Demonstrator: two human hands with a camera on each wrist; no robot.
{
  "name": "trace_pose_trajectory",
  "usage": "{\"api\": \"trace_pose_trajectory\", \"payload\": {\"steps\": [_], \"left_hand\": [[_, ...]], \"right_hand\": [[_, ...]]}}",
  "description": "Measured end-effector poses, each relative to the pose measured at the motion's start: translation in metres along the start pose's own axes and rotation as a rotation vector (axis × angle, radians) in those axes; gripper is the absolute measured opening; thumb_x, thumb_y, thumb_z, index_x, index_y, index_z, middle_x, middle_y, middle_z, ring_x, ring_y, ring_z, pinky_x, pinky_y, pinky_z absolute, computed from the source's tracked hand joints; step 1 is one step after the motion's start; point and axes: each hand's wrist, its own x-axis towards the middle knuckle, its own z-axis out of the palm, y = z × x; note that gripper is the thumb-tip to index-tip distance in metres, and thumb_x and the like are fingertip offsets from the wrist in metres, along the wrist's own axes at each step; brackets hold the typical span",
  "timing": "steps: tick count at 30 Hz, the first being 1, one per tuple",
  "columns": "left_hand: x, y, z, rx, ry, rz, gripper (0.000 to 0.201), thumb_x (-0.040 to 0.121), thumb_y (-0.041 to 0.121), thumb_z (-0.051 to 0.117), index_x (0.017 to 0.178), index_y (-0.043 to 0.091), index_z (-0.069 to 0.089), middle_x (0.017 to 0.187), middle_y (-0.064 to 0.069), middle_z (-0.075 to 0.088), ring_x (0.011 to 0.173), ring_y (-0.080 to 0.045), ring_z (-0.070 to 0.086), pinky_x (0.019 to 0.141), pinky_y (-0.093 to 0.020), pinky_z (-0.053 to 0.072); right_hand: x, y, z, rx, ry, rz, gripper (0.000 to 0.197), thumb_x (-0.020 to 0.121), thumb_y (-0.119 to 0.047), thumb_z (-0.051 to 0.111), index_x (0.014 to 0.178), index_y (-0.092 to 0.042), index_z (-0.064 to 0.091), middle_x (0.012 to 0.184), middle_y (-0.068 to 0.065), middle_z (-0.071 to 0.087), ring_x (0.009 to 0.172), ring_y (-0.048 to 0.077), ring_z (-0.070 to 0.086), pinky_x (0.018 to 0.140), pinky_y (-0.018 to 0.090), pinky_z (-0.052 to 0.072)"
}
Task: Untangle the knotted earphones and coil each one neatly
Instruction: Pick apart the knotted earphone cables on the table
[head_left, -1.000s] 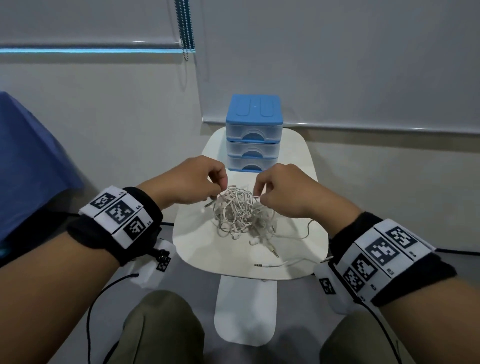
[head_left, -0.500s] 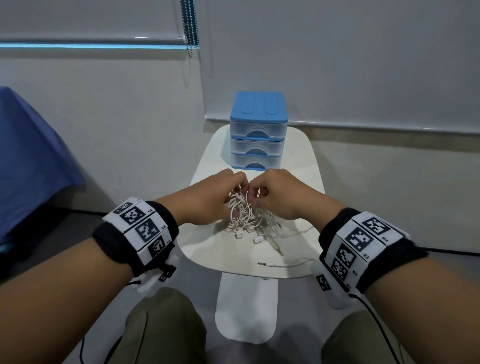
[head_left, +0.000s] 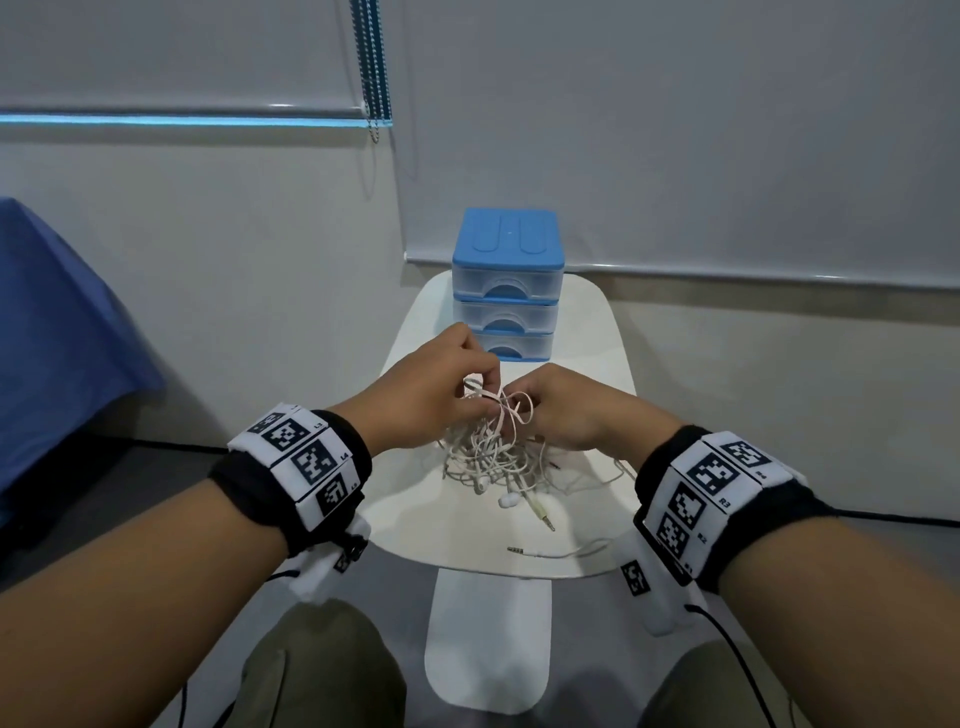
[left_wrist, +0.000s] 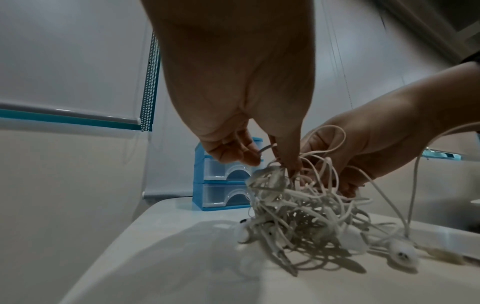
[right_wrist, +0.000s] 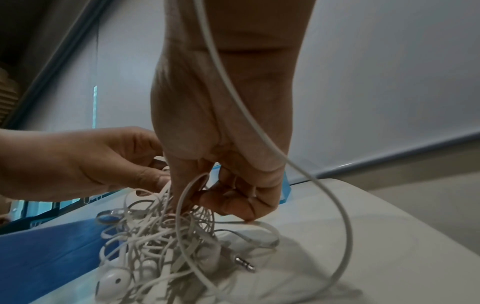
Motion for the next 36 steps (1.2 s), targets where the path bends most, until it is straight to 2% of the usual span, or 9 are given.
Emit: {"api": "trace_pose_trajectory", "payload": {"steps": [3,5,8,13,17,21,26,31,36], "left_hand": [[0.0,0.004,-0.001,0.058,0.085,-0.029,0.029,0.084,0.04,0.082,0.087,0.029,0.056,0.098,0.009,0.049,0.079,-0.012,0.053,0.069,-0.029,0.045],[-0.001,0.006,0.0,0.082,0.111,-0.069,0.037,0.084,0.04,0.081,0.072,0.024,0.05,0.073,0.01,0.052,0.063,-0.01,0.046,0.059,-0.031,0.037],[-0.006,0.008,0.001,0.0,-0.014,-0.098,0.043,0.091,0.035,0.073,0.057,0.018,0.054,0.051,0.008,0.053,0.05,-0.008,0.043,0.056,-0.03,0.037],[-0.019,0.015,-0.001,-0.12,-0.19,-0.057,0.025,0.08,0.045,0.085,0.083,0.026,0.069,0.075,0.007,0.066,0.059,-0.001,0.051,0.06,-0.017,0.043],[-0.013,0.012,0.003,0.027,-0.125,-0.023,0.02,0.083,0.029,0.084,0.073,0.03,0.066,0.072,0.013,0.067,0.066,-0.003,0.057,0.065,-0.022,0.043],[-0.009,0.014,-0.009,-0.141,-0.107,-0.095,0.015,0.092,0.025,0.078,0.08,0.02,0.07,0.067,0.019,0.068,0.055,0.001,0.057,0.056,-0.011,0.04],[-0.006,0.017,-0.018,-0.345,-0.062,-0.15,0.01,0.095,0.019,0.075,0.091,0.01,0.071,0.075,-0.01,0.07,0.06,-0.009,0.056,0.055,-0.019,0.043],[-0.004,0.015,-0.013,-0.44,-0.072,-0.218,0.008,0.098,0.021,0.069,0.094,0.014,0.072,0.068,0.002,0.064,0.066,-0.017,0.053,0.064,-0.034,0.041],[-0.008,0.018,-0.015,-0.453,-0.068,-0.265,0.012,0.102,0.021,0.063,0.097,0.012,0.069,0.07,-0.003,0.065,0.063,-0.014,0.059,0.058,-0.03,0.046]], "right_hand": [[-0.002,0.003,-0.001,0.082,-0.055,0.037,0.016,0.091,-0.007,0.068,0.076,-0.014,0.068,0.067,0.0,0.057,0.067,0.02,0.045,0.058,0.029,0.037],[-0.003,0.006,0.0,0.181,-0.077,0.081,0.017,0.089,-0.002,0.064,0.078,-0.015,0.067,0.071,0.009,0.058,0.066,0.025,0.044,0.052,0.029,0.033],[-0.002,0.01,0.001,0.215,-0.074,0.14,0.013,0.089,-0.002,0.059,0.083,-0.013,0.063,0.072,0.011,0.057,0.059,0.023,0.045,0.048,0.025,0.031],[0.003,0.011,0.004,0.234,-0.083,0.201,0.011,0.086,-0.007,0.054,0.09,-0.01,0.064,0.08,0.017,0.056,0.073,0.029,0.046,0.052,0.028,0.032],[0.003,0.014,0.003,0.22,-0.111,0.157,0.008,0.092,-0.004,0.062,0.089,-0.003,0.069,0.078,0.016,0.065,0.071,0.027,0.056,0.058,0.031,0.042],[0.001,0.02,-0.003,0.223,0.014,0.089,0.003,0.09,-0.007,0.073,0.088,-0.005,0.073,0.077,0.01,0.066,0.071,0.021,0.06,0.058,0.027,0.048],[-0.002,0.021,-0.005,0.303,0.079,0.022,0.011,0.088,0.0,0.073,0.082,-0.009,0.072,0.067,0.002,0.066,0.061,0.016,0.063,0.055,0.028,0.043],[0.0,0.018,-0.003,0.297,0.057,0.009,0.019,0.09,-0.002,0.072,0.076,-0.014,0.071,0.063,-0.001,0.065,0.057,0.011,0.06,0.056,0.028,0.042],[0.001,0.021,-0.005,0.265,0.101,0.056,0.012,0.092,0.002,0.064,0.086,-0.006,0.071,0.077,0.011,0.068,0.065,0.017,0.063,0.053,0.025,0.046]]}}
